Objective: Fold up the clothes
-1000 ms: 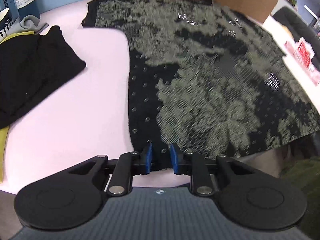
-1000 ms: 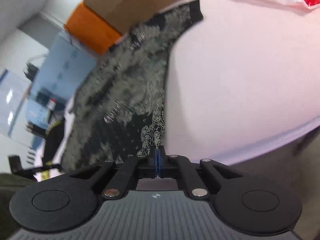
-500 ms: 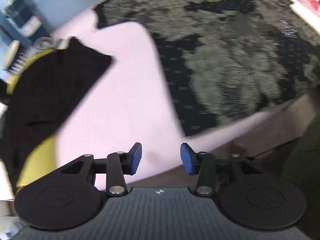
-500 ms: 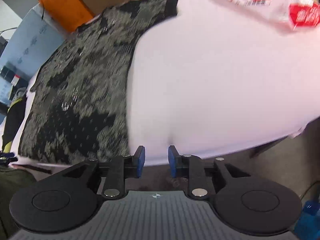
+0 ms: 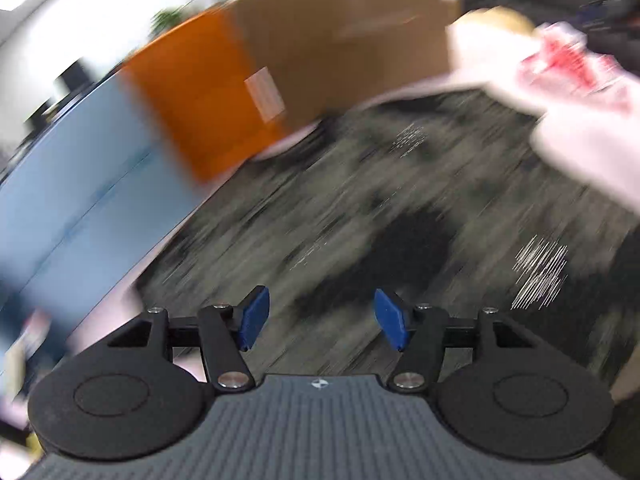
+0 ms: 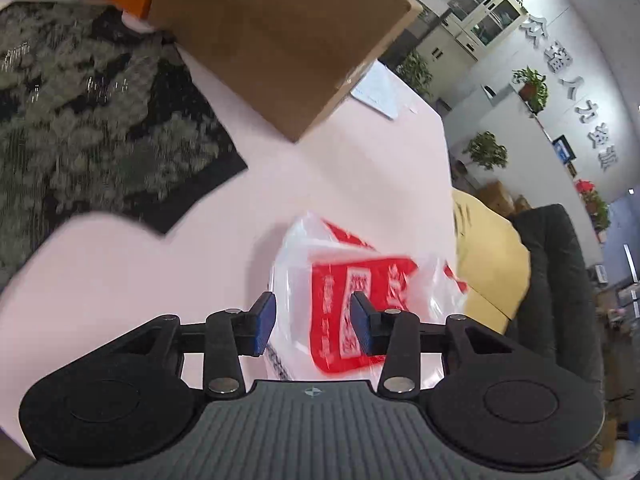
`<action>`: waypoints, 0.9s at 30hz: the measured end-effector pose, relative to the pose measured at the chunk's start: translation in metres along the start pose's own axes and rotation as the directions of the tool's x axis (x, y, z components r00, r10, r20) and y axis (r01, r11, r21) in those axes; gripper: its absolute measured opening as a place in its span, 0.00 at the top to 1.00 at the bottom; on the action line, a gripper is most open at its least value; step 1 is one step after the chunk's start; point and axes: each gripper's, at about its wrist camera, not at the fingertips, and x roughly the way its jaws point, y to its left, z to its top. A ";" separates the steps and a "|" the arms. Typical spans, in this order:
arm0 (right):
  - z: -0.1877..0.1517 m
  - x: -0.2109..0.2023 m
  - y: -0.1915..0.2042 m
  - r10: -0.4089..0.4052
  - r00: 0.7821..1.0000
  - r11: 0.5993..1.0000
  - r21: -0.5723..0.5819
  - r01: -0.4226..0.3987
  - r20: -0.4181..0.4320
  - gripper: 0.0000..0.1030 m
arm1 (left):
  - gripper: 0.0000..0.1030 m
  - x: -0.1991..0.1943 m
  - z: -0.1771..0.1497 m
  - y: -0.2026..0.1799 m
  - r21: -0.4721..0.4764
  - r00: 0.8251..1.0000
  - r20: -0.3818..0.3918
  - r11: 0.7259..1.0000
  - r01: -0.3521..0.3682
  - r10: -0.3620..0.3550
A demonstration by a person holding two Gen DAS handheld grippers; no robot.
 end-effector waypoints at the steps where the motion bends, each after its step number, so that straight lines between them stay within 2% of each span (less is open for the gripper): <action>1: 0.007 0.017 -0.013 0.090 0.995 0.992 0.088 -0.094 0.045 0.63 | 0.47 0.016 0.017 -0.023 0.003 1.000 0.005 1.000 0.023 -0.023; 3: 0.016 0.055 -0.031 0.264 0.954 0.929 0.228 -0.292 0.143 0.63 | 0.47 0.044 0.045 -0.069 0.007 0.997 0.012 0.997 0.081 -0.081; 4: 0.021 0.075 -0.035 0.310 0.934 0.899 0.266 -0.348 0.177 0.63 | 0.47 0.057 0.057 -0.089 0.013 0.994 0.010 0.993 0.113 -0.113; 5: 0.026 0.094 -0.035 0.331 0.924 0.880 0.290 -0.375 0.190 0.63 | 0.47 0.069 0.067 -0.109 0.021 0.989 0.006 0.989 0.146 -0.146; 7: 0.037 0.133 -0.032 0.376 0.907 0.857 0.302 -0.418 0.188 0.62 | 0.47 0.092 0.081 -0.137 0.011 0.987 0.005 0.987 0.160 -0.160; 10: 0.049 0.180 -0.024 0.405 0.899 0.857 0.275 -0.437 0.165 0.57 | 0.46 0.122 0.095 -0.170 -0.014 0.985 -0.008 0.985 0.173 -0.173; 12: 0.054 0.198 -0.020 0.414 0.893 0.852 0.269 -0.448 0.174 0.53 | 0.46 0.134 0.097 -0.178 -0.044 0.981 -0.042 0.982 0.186 -0.188; 15: 0.061 0.211 -0.015 0.429 0.881 0.847 0.251 -0.469 0.199 0.38 | 0.46 0.153 0.099 -0.190 -0.090 0.973 -0.093 0.975 0.204 -0.212; 18: 0.065 0.218 -0.008 0.435 0.880 0.860 0.201 -0.469 0.192 0.37 | 0.46 0.160 0.097 -0.197 -0.110 0.964 -0.096 0.965 0.238 -0.248; 20: 0.066 0.223 -0.002 0.439 0.881 0.866 0.179 -0.467 0.175 0.46 | 0.46 0.159 0.095 -0.202 -0.102 0.960 -0.082 0.960 0.260 -0.269; 21: 0.067 0.225 0.003 0.438 0.885 0.872 0.166 -0.461 0.158 0.56 | 0.46 0.159 0.095 -0.205 -0.097 0.959 -0.078 0.959 0.264 -0.272; 24: 0.069 0.226 0.014 0.407 0.903 0.897 0.128 -0.423 0.136 0.69 | 0.45 0.157 0.096 -0.211 -0.095 0.954 -0.077 0.955 0.281 -0.288; 25: 0.070 0.226 0.016 0.390 0.911 0.905 0.129 -0.406 0.135 0.85 | 0.43 0.158 0.097 -0.213 -0.096 0.950 -0.080 0.951 0.293 -0.301; 26: 0.072 0.227 0.018 0.368 0.921 0.916 0.117 -0.383 0.131 0.94 | 0.40 0.157 0.098 -0.216 -0.094 0.947 -0.080 0.948 0.304 -0.311; 27: 0.074 0.227 0.020 0.346 0.930 0.928 0.098 -0.359 0.124 0.95 | 0.40 0.156 0.098 -0.219 -0.090 0.944 -0.079 0.945 0.313 -0.320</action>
